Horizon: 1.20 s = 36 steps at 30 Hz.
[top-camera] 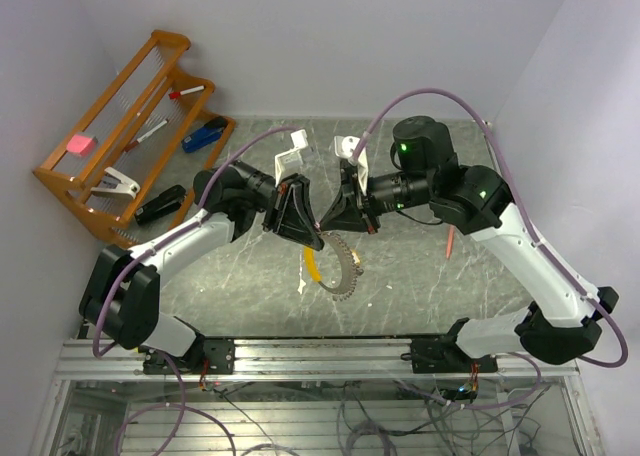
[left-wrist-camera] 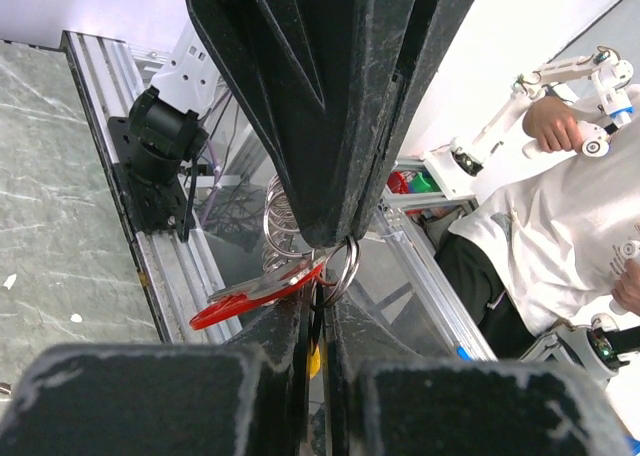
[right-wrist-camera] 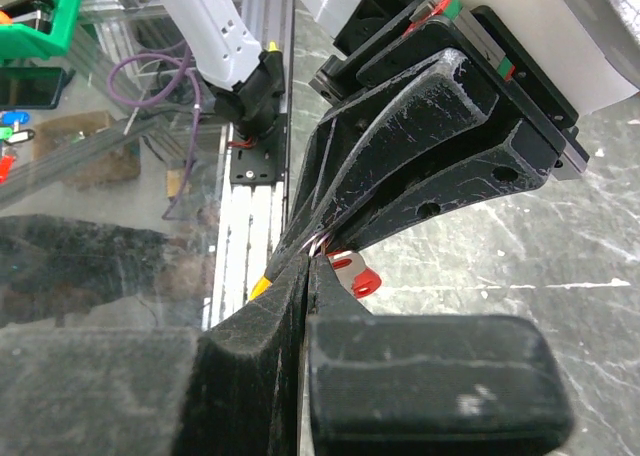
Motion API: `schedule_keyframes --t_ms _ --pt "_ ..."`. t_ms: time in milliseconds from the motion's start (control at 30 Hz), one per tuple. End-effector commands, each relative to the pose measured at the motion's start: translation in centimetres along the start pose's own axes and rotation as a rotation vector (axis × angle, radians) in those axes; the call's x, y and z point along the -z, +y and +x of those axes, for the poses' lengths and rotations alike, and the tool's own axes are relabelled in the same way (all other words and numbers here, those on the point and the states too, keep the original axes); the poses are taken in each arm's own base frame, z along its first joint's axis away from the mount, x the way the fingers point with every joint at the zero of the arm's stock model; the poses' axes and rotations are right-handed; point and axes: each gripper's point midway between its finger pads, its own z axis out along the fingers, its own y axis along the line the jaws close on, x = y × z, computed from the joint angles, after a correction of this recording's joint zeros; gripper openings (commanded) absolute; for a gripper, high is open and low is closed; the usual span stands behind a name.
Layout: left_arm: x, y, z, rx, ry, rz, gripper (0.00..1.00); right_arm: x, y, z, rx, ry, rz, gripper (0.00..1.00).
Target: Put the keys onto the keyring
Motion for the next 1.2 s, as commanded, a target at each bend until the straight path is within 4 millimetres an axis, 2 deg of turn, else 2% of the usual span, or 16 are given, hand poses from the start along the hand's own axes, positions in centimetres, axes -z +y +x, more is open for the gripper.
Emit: schedule_keyframes --t_ms 0,333,1167 --pt "-0.6 -2.1 0.9 -0.076 0.041 0.026 0.07 -0.4 -2.4 -2.4 0.028 -0.076 0.064 0.0" --pt "-0.6 -1.5 1.6 -0.072 0.04 0.024 0.07 0.0 -3.0 -2.8 -0.048 -0.097 0.066 0.0" --pt "-0.8 -2.1 1.4 -0.107 0.044 0.031 0.07 0.1 -3.8 -2.6 -0.257 -0.128 -0.025 0.0"
